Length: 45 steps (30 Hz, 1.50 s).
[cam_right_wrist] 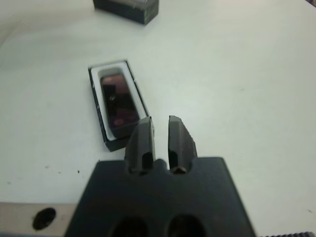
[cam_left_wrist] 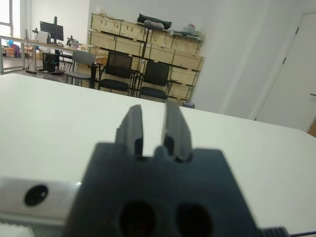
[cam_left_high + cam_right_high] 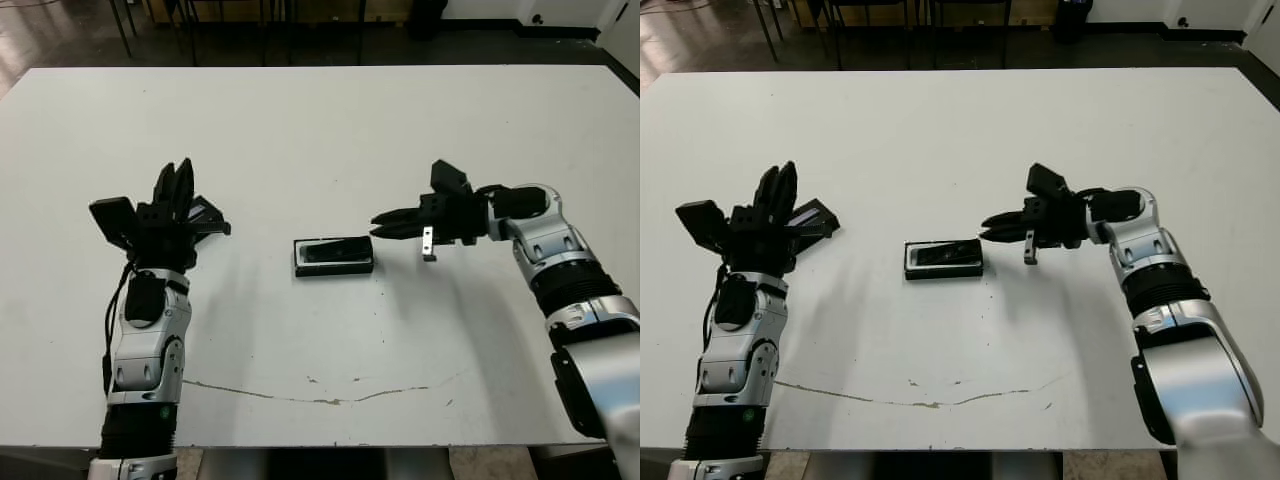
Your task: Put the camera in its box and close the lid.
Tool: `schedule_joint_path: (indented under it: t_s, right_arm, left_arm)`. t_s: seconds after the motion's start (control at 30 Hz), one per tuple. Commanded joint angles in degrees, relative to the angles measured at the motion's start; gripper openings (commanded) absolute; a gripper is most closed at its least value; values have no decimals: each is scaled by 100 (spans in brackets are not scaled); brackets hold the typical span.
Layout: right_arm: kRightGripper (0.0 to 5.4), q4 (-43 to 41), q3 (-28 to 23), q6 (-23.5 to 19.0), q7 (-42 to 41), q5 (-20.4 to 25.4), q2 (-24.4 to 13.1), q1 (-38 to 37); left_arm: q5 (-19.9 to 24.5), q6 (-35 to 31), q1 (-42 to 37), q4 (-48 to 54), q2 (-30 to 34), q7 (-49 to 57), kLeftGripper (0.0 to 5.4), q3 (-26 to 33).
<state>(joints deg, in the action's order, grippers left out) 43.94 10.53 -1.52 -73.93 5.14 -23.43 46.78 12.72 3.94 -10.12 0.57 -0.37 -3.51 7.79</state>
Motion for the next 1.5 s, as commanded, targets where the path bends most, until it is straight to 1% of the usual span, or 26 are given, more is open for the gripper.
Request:
schedule_joint_path:
  t_s: [0.03, 0.2, 0.33, 0.53, 0.67, 0.77, 0.97, 1.07, 1.13, 1.23, 1.27, 1.4, 1.5]
  right_arm:
    - [61, -188, -125, -176, -76, 124, -82, 36]
    - [170, -179, -229, -216, -189, 271, -10, 17]
    - [258, -150, -211, -279, -326, 334, 40, 13]
    - [390, -92, -69, -217, -395, 222, 116, -5]
    - [485, -9, 90, -12, -389, 68, 185, -12]
    - [539, 29, 169, 70, -343, -11, 249, -33]
    - [539, 333, 236, 218, -409, -63, 426, 21]
    - [538, 412, 292, 136, -433, -94, 481, 53]
    - [519, 405, 328, 230, -439, -134, 496, 40]
    - [464, 370, 360, 318, -434, -178, 502, 7]
    - [433, 370, 362, 345, -432, -182, 503, -3]
    - [348, 385, 362, 286, -397, -209, 511, -26]
    - [281, 474, 347, 327, -401, -226, 532, -23]
  left_arm:
    - [-61, -82, 109, -70, 10, 45, 0, -5]
    - [-45, -70, 132, -53, -2, 41, 0, -8]
    - [-34, -85, 142, -42, -3, 40, 0, -6]
    - [-17, -135, 140, -25, -18, 65, 0, -3]
    - [-26, -72, 142, -66, 8, 25, 0, -6]
    - [-88, -60, 152, -59, 14, 58, 0, -18]
    - [-89, -100, 156, -32, -9, 67, 0, -8]
    - [-119, -64, 156, -56, -1, 61, 0, -11]
    - [-91, -101, 159, -35, -15, 65, 0, -4]
    - [-77, -122, 165, -17, -21, 63, 0, -2]
    - [-80, -119, 167, -16, -17, 58, 0, -4]
    - [-54, -107, 161, -31, -35, 56, 0, 6]
    - [-69, -83, 163, -50, -30, 51, 0, 6]
